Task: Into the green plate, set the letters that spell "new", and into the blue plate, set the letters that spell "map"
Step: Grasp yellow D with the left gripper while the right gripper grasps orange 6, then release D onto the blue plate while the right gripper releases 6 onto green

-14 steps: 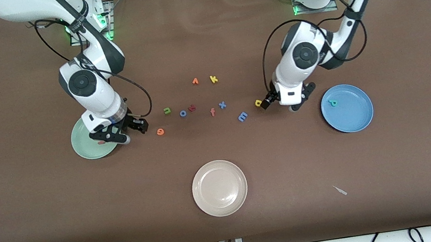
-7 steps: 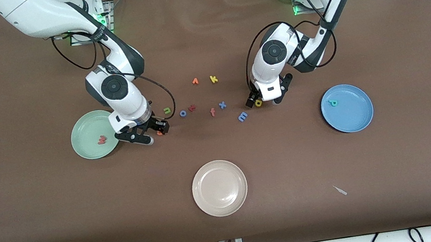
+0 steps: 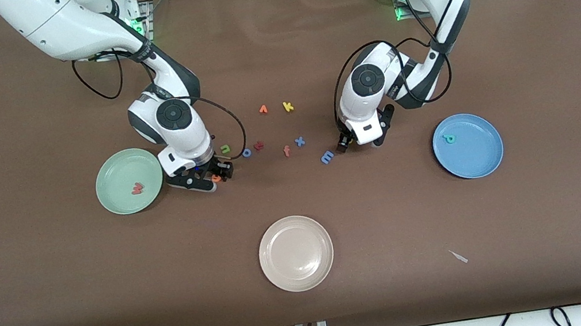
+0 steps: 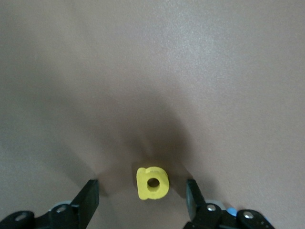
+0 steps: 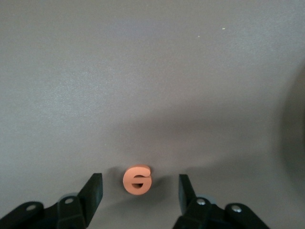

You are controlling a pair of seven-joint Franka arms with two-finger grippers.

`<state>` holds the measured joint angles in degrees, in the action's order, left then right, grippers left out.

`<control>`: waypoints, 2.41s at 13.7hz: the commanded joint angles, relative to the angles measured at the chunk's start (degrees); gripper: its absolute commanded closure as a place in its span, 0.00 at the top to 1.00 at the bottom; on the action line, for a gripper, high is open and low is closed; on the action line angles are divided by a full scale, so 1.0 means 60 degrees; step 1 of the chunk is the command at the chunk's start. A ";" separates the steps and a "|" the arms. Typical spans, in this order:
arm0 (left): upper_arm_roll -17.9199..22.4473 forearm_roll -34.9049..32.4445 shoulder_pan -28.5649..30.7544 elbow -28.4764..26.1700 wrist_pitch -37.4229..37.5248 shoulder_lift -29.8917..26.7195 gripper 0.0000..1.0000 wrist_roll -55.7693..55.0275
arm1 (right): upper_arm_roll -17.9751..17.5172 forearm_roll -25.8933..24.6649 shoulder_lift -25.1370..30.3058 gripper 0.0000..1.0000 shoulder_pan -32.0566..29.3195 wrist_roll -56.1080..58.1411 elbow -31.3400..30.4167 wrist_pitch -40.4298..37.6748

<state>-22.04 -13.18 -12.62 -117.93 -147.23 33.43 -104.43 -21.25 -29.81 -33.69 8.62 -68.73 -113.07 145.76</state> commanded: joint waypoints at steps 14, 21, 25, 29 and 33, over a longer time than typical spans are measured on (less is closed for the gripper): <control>0.0055 -0.0866 0.0724 0.2499 0.5123 0.0186 0.00 0.4430 | 0.0232 -0.0437 -0.0347 0.31 0.0130 -0.0074 0.0109 0.0434; 0.0055 -0.0968 0.3271 0.2838 0.6521 0.0010 0.00 1.2194 | 0.0509 -0.0247 0.0983 0.28 0.0057 0.1609 -0.0022 -0.1073; 0.0041 -0.0807 0.4621 0.2795 0.5924 0.0228 0.10 1.5935 | 0.1052 -0.0276 0.2622 0.29 -0.0525 0.3847 -0.1587 -0.1104; 0.0026 0.0012 0.4521 0.3231 0.5832 0.0361 1.00 1.6014 | 0.1052 -0.0276 0.4235 0.48 -0.1859 0.5536 -0.3854 -0.0114; -0.0412 0.0745 0.4127 0.3642 0.5833 0.0376 1.00 1.6014 | 0.0965 -0.0232 0.4487 0.80 -0.1921 0.5159 -0.4389 0.0478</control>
<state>-23.40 -10.84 14.13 -98.39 -113.14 35.48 -9.22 -14.55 -31.67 -8.97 -2.76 -36.68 -137.71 147.87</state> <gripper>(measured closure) 0.066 0.308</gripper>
